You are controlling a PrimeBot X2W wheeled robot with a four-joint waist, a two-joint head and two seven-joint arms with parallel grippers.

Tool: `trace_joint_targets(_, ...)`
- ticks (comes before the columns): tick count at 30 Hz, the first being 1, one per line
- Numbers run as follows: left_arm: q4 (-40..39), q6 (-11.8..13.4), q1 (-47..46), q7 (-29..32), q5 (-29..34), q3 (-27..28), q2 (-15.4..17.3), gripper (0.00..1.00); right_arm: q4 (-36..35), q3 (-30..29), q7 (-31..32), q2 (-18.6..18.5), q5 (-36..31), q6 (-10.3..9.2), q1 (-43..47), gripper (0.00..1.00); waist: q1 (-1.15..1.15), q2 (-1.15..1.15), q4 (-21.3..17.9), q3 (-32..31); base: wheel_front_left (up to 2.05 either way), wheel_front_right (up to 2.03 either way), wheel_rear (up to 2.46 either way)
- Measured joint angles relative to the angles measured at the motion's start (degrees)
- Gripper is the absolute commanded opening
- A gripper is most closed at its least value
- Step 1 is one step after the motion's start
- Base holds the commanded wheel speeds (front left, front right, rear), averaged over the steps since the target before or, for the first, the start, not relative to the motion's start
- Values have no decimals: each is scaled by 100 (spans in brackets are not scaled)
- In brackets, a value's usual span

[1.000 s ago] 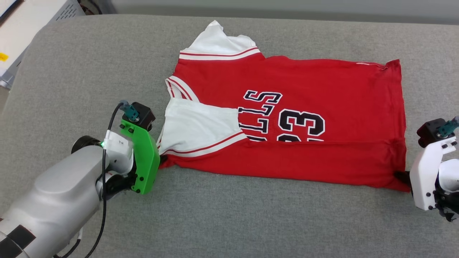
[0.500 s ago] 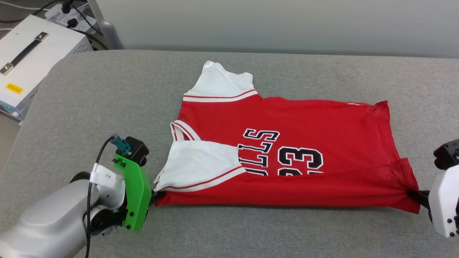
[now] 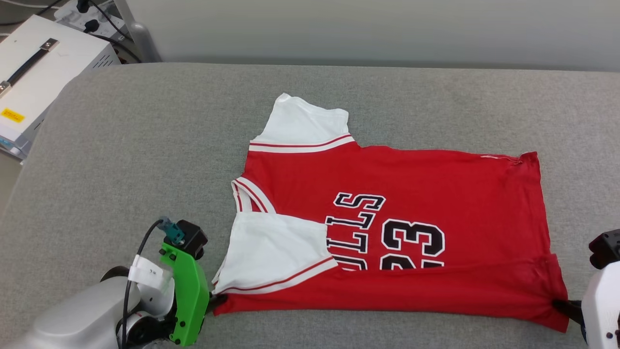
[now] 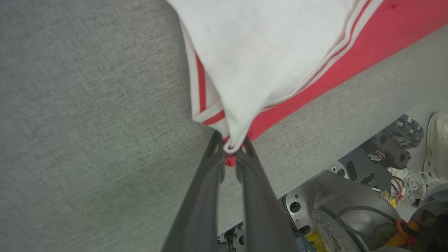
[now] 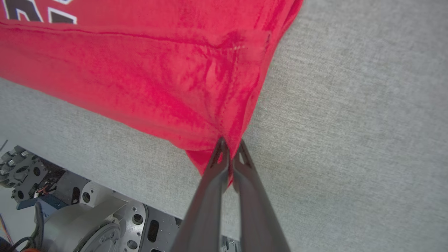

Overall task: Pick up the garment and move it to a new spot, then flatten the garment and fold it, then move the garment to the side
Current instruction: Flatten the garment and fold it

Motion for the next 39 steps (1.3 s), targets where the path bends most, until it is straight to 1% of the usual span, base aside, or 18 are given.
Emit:
trace_joint_targets(7,455,-1,-1,-103,-1,16,-226,0,410,60,-46,334,-210,0,-8,0,0,0,6,179,0,0,0)
trace_joint_targets(8,511,-5,-1,-144,-1,24,-257,0,437,53,-105,352,-216,0,-12,33,0,0,11,169,0,0,0)
trace_joint_targets(9,535,-5,0,-181,2,27,-267,100,457,47,-175,367,-236,0,-13,100,0,0,14,147,0,0,0)
trace_joint_targets(13,584,-7,-2,-412,163,66,-215,100,461,-86,-544,426,-394,0,-12,100,0,0,20,32,0,0,0)
trace_joint_targets(17,457,14,-43,-568,253,207,12,100,209,-349,-1172,454,-570,0,-8,100,0,0,27,-103,0,0,0)
trace_joint_targets(20,265,102,-177,-746,359,333,185,100,30,-653,-1785,523,-898,0,-12,100,0,0,22,-165,0,0,0)
trace_joint_targets(23,122,247,-433,-1039,501,537,244,100,-131,-988,-2372,747,-1339,-1,-36,100,0,0,-2,-156,0,0,0)
trace_joint_targets(29,76,566,-947,-1621,943,857,159,100,-641,-1529,-3131,1430,-2136,0,-157,100,0,0,-85,-25,0,0,0)
trace_joint_targets(32,125,686,-1288,-1864,1106,1020,-18,100,-933,-1886,-3386,1961,-2434,-1,-207,100,0,0,-157,93,0,0,0)
trace_joint_targets(35,252,720,-1663,-1976,1277,1140,-175,100,-1241,-2051,-3583,2403,-2711,-1,-208,100,0,0,-229,236,0,0,0)
trace_joint_targets(39,547,754,-2279,-2023,1490,1262,-341,100,-1559,-2182,-3871,2836,-3023,-1,-211,100,0,0,-333,467,0,0,0)
